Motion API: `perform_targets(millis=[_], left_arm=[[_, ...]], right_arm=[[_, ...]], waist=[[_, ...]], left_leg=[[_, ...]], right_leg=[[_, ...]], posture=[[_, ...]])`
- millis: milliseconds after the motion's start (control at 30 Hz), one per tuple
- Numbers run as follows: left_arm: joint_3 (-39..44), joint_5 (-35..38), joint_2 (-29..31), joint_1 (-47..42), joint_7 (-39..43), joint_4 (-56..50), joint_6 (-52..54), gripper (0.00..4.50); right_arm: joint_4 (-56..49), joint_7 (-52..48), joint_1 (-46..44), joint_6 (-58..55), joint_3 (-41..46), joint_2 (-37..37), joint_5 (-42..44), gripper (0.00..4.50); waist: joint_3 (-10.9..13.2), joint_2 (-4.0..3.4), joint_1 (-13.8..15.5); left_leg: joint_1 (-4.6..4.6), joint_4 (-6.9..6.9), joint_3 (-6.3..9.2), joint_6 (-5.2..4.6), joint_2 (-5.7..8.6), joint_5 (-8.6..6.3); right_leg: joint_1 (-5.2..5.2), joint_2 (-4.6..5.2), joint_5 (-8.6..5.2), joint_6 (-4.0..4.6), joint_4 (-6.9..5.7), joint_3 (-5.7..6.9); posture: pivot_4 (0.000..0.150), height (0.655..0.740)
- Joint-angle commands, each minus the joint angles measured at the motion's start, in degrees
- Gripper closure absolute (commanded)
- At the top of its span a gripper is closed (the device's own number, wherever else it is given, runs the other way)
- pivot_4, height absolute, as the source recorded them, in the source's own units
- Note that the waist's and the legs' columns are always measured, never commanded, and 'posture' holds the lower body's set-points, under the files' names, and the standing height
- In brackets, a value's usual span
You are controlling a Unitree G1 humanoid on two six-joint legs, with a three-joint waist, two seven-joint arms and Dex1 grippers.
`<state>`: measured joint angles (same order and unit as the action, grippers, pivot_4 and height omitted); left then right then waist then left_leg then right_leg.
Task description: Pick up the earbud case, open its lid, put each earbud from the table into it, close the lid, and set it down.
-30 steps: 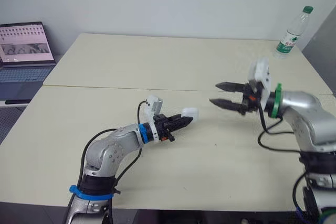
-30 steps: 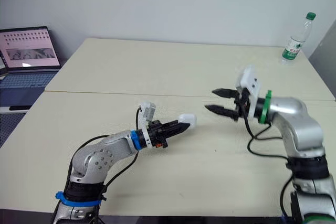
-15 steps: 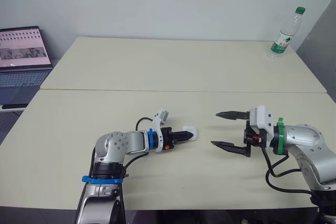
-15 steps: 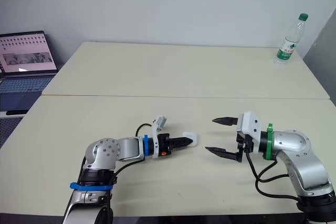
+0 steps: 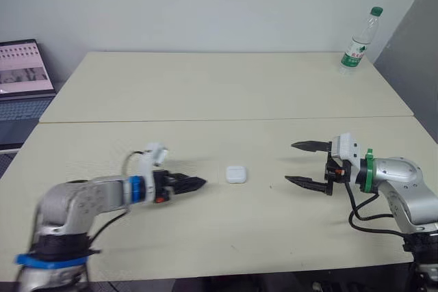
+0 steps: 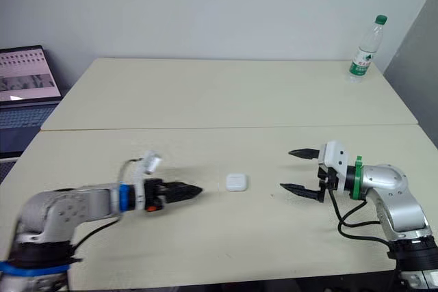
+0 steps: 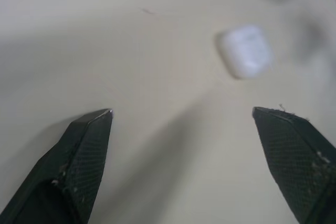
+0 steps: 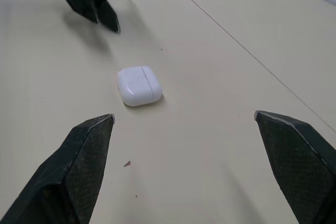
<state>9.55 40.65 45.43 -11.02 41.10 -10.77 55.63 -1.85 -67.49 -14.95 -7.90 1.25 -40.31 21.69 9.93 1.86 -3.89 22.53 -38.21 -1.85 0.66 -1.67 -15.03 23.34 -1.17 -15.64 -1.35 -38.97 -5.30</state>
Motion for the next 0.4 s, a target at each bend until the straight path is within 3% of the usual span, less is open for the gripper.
perform_targets(millis=[33, 167, 400], left_arm=[[3.62, -5.27, 3.08, -0.26, 8.32, -3.51, -17.29, 0.02], [3.29, -16.3, 5.43, 0.41, 7.18, -1.05, -32.1, 0.02], [5.86, -15.43, 4.47, 0.58, 9.0, 1.91, -35.19, 0.02]], right_arm=[[0.65, -0.92, -2.54, -1.04, 2.78, -0.95, 2.87, 0.0], [2.01, -1.43, -4.32, -2.07, 3.69, -2.58, 3.26, 0.0], [3.43, -0.97, -8.42, -5.17, 4.16, -3.54, 3.81, 0.0]], waist=[[0.04, 0.07, 0.75], [0.05, 0.06, 1.64], [0.07, 0.11, 2.01]], left_leg=[[0.04, 0.03, -0.03, 0.04, 0.02, 0.02], [0.11, 0.04, -0.1, 0.03, 0.12, 0.01], [0.24, 0.07, -0.05, 0.0, 0.05, 0.0]], right_leg=[[0.02, 0.06, 0.0, 0.01, 0.02, 0.02], [0.03, 0.27, 0.0, -0.01, 0.12, 0.06], [0.18, 0.29, 0.0, -0.02, 0.08, 0.22]], posture=[[0.15, 0.74], [0.15, 0.74], [0.15, 0.74]])
